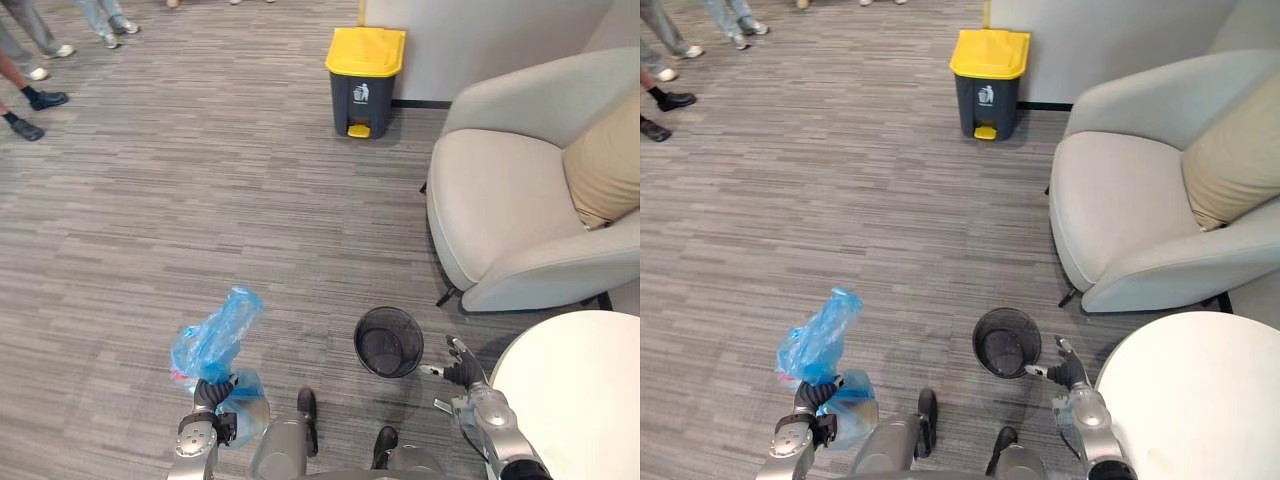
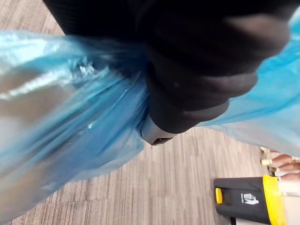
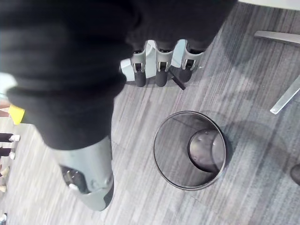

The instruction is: Gather rubbish on tea table into small bin, then transfer packed bag to large trash can.

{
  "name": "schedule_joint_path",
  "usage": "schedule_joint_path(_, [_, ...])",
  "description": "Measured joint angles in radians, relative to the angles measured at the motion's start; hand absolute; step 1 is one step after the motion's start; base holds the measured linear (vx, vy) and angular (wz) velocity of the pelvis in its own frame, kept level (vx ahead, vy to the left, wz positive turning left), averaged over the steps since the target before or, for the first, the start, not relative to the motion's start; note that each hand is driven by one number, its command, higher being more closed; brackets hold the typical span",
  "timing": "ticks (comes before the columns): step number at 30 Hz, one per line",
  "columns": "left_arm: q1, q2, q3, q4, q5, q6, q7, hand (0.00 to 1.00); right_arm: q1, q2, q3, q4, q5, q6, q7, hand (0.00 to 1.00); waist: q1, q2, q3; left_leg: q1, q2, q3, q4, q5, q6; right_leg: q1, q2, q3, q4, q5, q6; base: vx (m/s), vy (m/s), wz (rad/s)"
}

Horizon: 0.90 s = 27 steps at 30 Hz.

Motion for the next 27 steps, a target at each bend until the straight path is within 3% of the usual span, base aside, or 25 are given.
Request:
schedule_joint_path(2, [-0.003, 0.001, 0.0, 0.004, 0.001, 0.001, -0.001, 1.0, 0.006, 0.007, -0.011, 0.005, 0.0, 0.004, 0.001, 0.0, -0.009, 0.009, -0.004, 0.057, 0.004, 0.018, -0.112, -0.011, 0.0, -0.002, 0.001, -0.031, -0.003, 0.011, 0.017, -0.08, 0.145, 0.6])
schedule_joint_path(3, [-0.004, 0.014, -0.002, 0.009, 0.001, 0.001, -0.002, 1.0, 0.011, 0.029, -0.013, 0.009, 0.0, 0.007, 0.003, 0.0, -0.007, -0.015, -0.008, 0.08, -0.016, 0.014, -0.17, 0.03, -0.001, 0.006, -0.005, -0.03, -0.03, 0.033, 0.029, -0.08, 0.158, 0.27])
schedule_joint_path(4, [0.0, 0.021, -0.006, 0.011, 0.003, 0.002, -0.002, 1.0, 0.012, 0.037, -0.014, 0.009, 0.0, 0.007, 0.003, 0.0, -0.006, -0.023, -0.012, 0.091, -0.028, 0.011, -0.194, 0.043, 0.003, 0.016, -0.008, -0.03, -0.048, 0.039, 0.038, -0.06, 0.114, 0.15])
schedule_joint_path(7, [0.017, 0.025, -0.033, 0.022, 0.005, 0.007, -0.002, 1.0, 0.009, 0.04, -0.015, 0.022, -0.002, 0.007, 0.003, 0.0, -0.004, -0.027, -0.02, 0.142, -0.063, 0.01, -0.254, 0.075, 0.024, 0.055, -0.023, -0.028, -0.083, 0.068, 0.054, -0.06, 0.105, 0.07])
schedule_joint_path(12, [0.023, 0.026, -0.034, 0.054, 0.008, 0.008, -0.002, 1.0, 0.0, 0.042, -0.014, 0.059, -0.005, 0.021, 0.003, 0.0, -0.006, -0.01, -0.036, 0.189, -0.084, 0.025, -0.367, 0.127, 0.048, 0.049, -0.027, -0.008, -0.105, 0.095, 0.06, -0.08, 0.08, -0.09])
schedule_joint_path(18, [0.024, 0.028, -0.026, 0.063, 0.009, 0.008, -0.002, 1.0, -0.006, 0.042, -0.009, 0.073, -0.011, 0.036, 0.003, 0.0, -0.005, -0.025, -0.043, 0.198, -0.084, 0.044, -0.403, 0.144, 0.05, 0.046, -0.012, 0.014, -0.142, 0.121, 0.059, -0.02, 0.026, -0.11])
schedule_joint_path(23, [0.025, 0.032, -0.018, 0.071, 0.009, 0.008, -0.002, 1.0, -0.033, 0.042, -0.006, 0.073, -0.014, 0.036, 0.003, 0.0, 0.002, -0.029, -0.043, 0.18, -0.086, 0.066, -0.376, 0.113, 0.061, 0.027, -0.017, 0.039, -0.141, 0.112, 0.073, 0.03, 0.018, -0.15])
schedule_joint_path(27, [0.037, 0.024, -0.013, 0.068, 0.008, 0.009, -0.002, 1.0, -0.034, 0.04, -0.007, 0.073, -0.015, 0.037, 0.003, 0.0, 0.002, -0.035, -0.043, 0.113, -0.099, 0.061, -0.199, -0.025, 0.082, 0.005, -0.075, 0.036, -0.036, 0.039, 0.137, 0.13, 0.083, 0.1])
